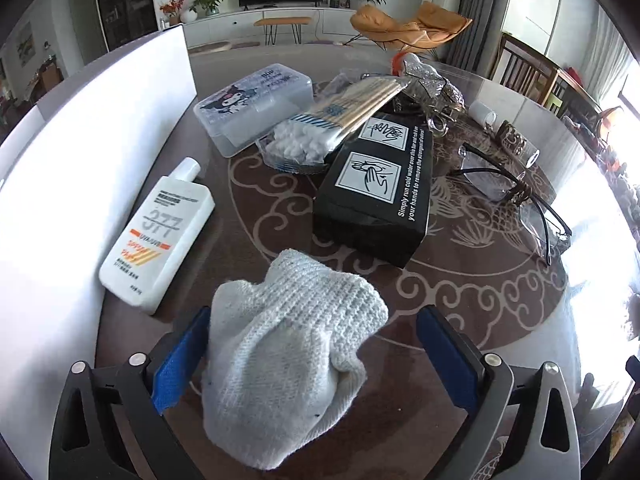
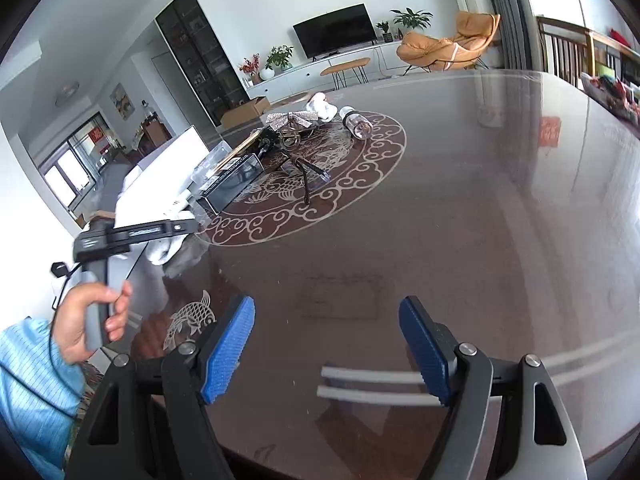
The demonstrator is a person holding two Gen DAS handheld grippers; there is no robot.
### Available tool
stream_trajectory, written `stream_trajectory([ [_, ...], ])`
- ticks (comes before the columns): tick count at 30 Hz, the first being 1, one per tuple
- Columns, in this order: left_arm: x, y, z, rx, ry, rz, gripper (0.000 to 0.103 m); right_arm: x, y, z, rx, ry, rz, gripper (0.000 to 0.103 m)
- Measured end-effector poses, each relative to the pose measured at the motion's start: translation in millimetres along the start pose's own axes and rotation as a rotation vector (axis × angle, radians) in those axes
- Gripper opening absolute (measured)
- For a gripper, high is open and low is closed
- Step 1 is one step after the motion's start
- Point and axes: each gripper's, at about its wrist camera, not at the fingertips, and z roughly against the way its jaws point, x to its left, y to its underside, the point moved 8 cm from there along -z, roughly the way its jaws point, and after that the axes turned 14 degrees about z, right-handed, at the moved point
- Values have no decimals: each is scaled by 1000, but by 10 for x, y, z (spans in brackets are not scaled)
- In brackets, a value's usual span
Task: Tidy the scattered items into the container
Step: 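Grasp the grey knit cloth with the left tool while the right tool grasps the clear eyeglasses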
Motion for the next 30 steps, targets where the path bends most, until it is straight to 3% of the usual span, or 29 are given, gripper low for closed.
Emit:
stream_trajectory([
  [1,-21,1,25,-12,-4,-9,65,-17,40,21,0,5,-3,76],
  [4,-64,67,120,-3,38,10,52,-110,160,74,16,11,-21,76],
  [6,-69,158,231,-9,35,13,49,-163,171,87,20,-4,-29,76],
  [10,-79,487,451,-4,76,100,48,-131,-229,-170,42,-74,58,76],
  [15,-116,686,544,-25,100,165,48,223,-1037,-974,125,-163,270,76],
  [19,-49,687,575,-20,111,198,48,296,-1472,-1649,189,-125,320,76],
  [22,7,697,590,-14,118,209,48,275,-1501,-1952,262,-115,344,73],
  [23,17,696,588,-13,121,210,48,267,-1480,-1999,283,-102,358,70],
  [24,19,696,581,-14,123,211,48,260,-1447,-2032,306,-82,377,37],
  [25,17,694,578,-14,126,212,48,240,-1411,-2047,327,-54,394,12],
  [30,-61,697,641,-9,151,220,48,196,-1266,-1864,352,-54,379,11],
])
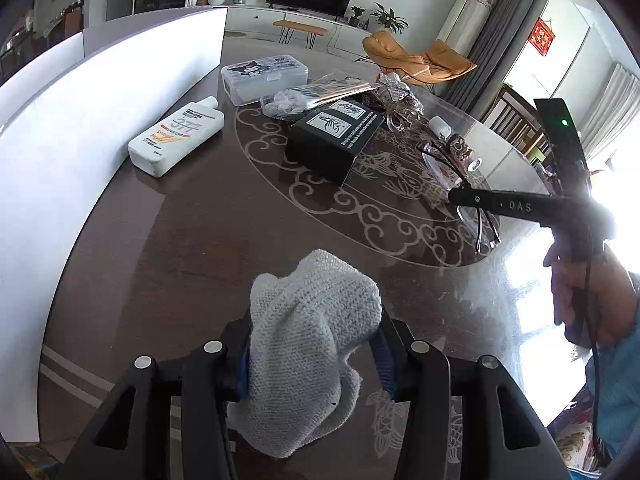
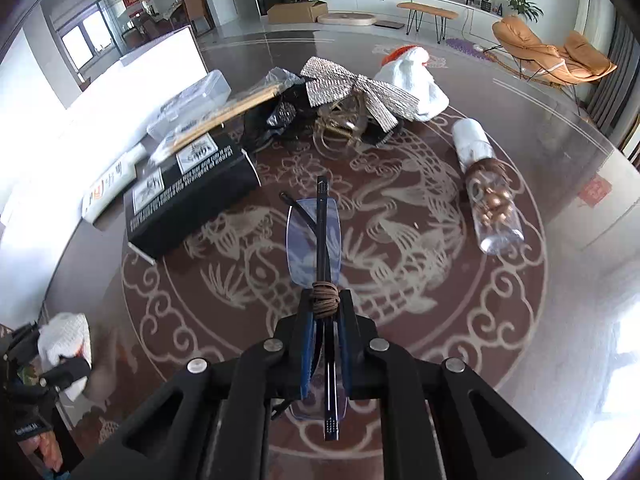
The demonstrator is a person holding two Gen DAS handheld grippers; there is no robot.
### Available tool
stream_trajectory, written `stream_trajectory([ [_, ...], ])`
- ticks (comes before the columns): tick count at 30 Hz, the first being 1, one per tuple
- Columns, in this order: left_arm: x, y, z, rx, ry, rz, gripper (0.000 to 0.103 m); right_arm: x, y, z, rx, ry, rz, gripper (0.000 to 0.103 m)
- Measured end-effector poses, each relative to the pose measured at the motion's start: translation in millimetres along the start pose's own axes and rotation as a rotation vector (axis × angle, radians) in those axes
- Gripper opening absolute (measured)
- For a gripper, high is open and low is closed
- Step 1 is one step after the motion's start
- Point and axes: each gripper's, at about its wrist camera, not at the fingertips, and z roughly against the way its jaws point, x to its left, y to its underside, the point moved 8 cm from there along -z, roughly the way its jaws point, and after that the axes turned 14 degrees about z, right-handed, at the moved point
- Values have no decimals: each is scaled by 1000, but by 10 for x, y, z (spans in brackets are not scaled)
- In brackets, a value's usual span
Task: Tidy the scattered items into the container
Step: 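Grasp the grey knit cloth with the left tool while the right tool grasps the clear eyeglasses, then carry cloth and eyeglasses into the white box and open both tools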
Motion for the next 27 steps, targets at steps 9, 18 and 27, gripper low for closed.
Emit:
stream_trajectory([
  [9,-184,266,185,52,37,-21,48,873,877,703,-107,-150,-98,11],
  [18,481,-808,1394,-212,8,80,48,1550,-218,1077,-243,-256,-6,11],
  [27,2208,-1542,1617,-272,-263,291,48,3261,-2013,1014,-348,-390,241,11],
])
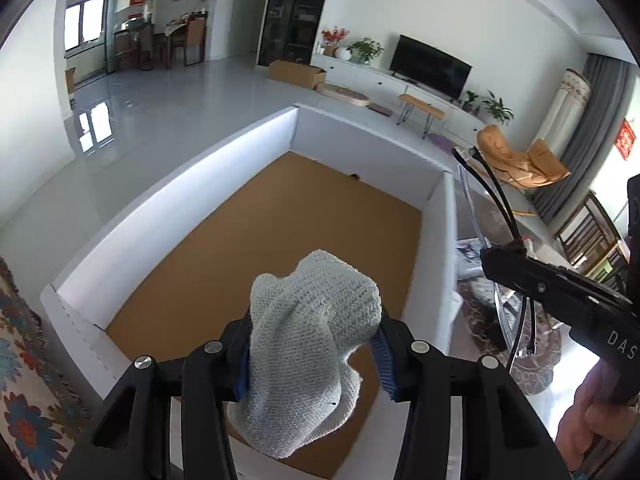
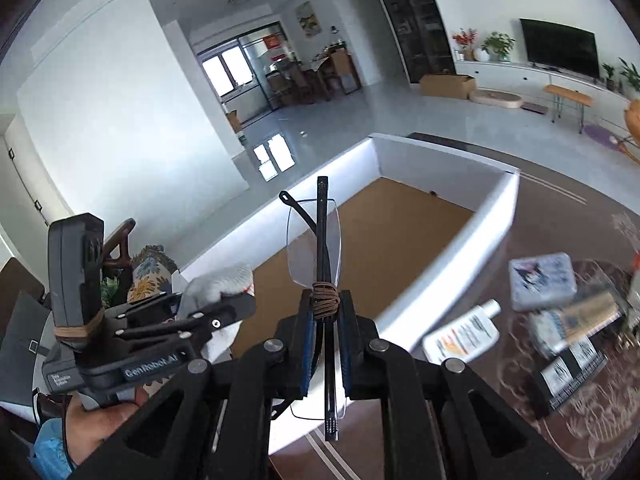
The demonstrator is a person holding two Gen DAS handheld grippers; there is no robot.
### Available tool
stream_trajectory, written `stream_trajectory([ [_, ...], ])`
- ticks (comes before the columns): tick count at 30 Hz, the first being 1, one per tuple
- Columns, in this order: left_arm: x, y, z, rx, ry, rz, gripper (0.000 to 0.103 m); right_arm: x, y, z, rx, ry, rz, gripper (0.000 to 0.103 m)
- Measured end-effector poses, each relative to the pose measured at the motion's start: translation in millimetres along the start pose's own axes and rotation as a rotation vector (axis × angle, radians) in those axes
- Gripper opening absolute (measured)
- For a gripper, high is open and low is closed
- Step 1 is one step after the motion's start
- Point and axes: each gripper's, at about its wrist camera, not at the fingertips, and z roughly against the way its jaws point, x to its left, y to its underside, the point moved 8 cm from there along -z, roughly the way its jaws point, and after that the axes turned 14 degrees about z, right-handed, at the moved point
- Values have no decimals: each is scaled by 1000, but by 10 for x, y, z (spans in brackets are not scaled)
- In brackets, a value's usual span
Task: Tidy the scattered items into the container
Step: 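Carry cloth and eyeglasses into the white box and open both tools, then move both open tools back over the table items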
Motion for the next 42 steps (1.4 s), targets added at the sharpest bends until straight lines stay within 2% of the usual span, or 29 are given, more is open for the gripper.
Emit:
stream_trajectory([
  [3,227,-90,-202,23,-71,27,49,87,-105,-508,60,31,40,11],
  [5,331,-107,-319,46,-106,49,52,47,-83,-840,111,63,50,11],
  [7,412,-69,-427,71,-129,73,61,2,20,-1128,181,63,52,12],
  [9,473,3,-514,89,-140,88,67,-29,135,-1298,250,101,67,14],
  [11,519,54,-593,104,-146,100,74,-105,222,-1413,280,106,57,21],
  [12,529,83,-614,109,-146,105,75,-128,265,-1437,291,101,51,37],
  [13,531,97,-614,109,-144,108,75,-142,307,-1456,298,97,51,46],
  [18,509,144,-589,92,-143,108,79,-137,388,-1463,304,84,78,48],
  [20,459,170,-529,79,-133,97,79,-135,382,-1294,266,59,41,48],
  [23,267,212,-313,16,-108,47,79,-172,399,-842,131,61,-16,48],
  [25,54,269,-162,-7,-70,-5,79,-262,597,-417,34,75,-61,48],
  [27,-227,388,-2,-15,-8,-70,79,-359,933,-3,-19,125,-89,49],
  [28,-410,451,48,-9,27,-111,79,-437,1180,200,-26,175,-98,49],
  [31,-1068,708,74,53,125,-266,80,-659,2016,720,23,321,-147,49],
  [34,-1754,969,-97,91,171,-427,81,-825,2648,1126,30,374,-277,49],
  [36,-2138,1105,-377,105,171,-499,81,-857,2906,1325,19,375,-346,49],
  [38,-2472,1253,-746,161,175,-545,81,-790,3080,1460,24,371,-375,49],
  [41,-2923,1509,-1041,226,255,-581,81,-736,3250,1553,56,390,-362,49],
  [42,-3042,1551,-1131,229,251,-592,81,-725,3302,1590,59,396,-359,49],
])
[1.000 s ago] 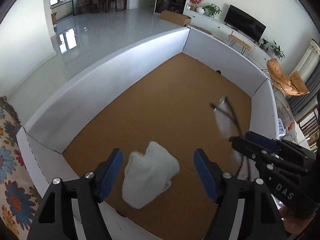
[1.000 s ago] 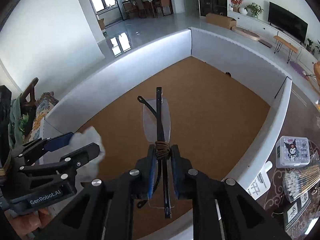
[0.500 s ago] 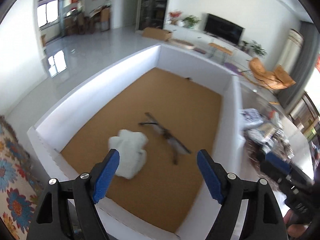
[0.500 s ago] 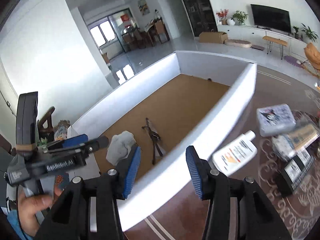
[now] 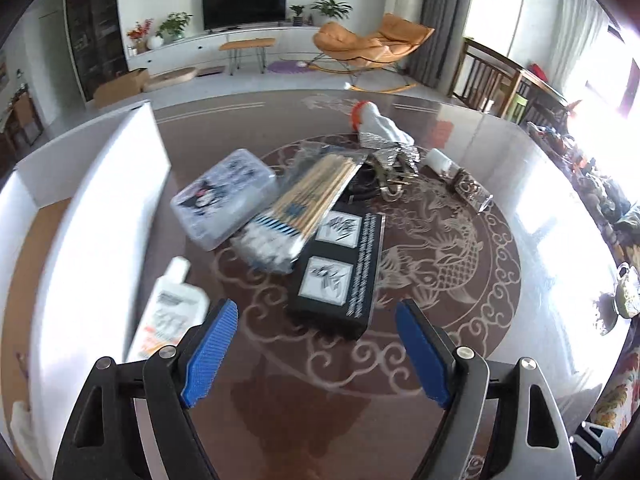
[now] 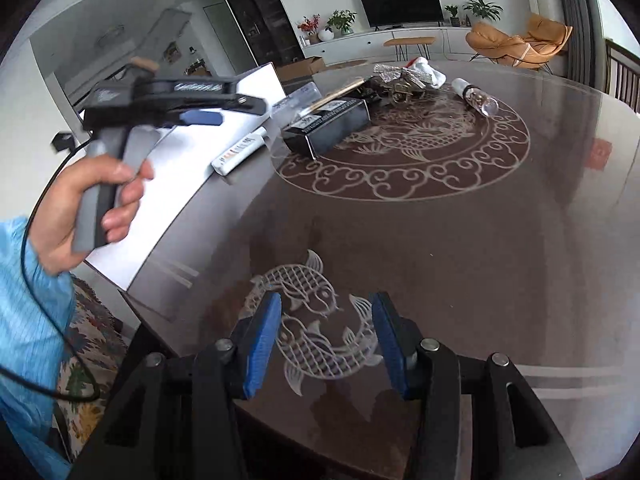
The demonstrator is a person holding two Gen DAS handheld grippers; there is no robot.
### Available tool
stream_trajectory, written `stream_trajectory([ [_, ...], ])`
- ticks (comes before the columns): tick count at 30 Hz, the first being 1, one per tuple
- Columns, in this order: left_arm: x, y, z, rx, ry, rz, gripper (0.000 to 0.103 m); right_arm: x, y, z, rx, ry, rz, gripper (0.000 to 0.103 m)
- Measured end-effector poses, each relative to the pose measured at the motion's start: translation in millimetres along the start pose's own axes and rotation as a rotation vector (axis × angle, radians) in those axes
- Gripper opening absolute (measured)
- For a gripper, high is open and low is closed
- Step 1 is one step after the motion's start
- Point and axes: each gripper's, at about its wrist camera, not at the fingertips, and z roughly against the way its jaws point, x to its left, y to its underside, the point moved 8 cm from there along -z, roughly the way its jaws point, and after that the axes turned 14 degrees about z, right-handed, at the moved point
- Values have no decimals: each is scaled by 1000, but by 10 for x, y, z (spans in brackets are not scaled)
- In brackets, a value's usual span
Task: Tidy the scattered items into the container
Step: 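Move both open tools back over the table items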
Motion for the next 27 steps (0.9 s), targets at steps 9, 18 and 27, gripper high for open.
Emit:
stream_trajectory([
  [9,-555,-76,-805,147,71,6,81,-171,199,340,-35,4,-30,49],
  [18,-1380,485,-441,160,290,-175,83,-529,279,620,-119,109,-93,49],
  [27,248,-195,-559,25,-332,-106,83,-363,394,420,-68,55,-67,49],
])
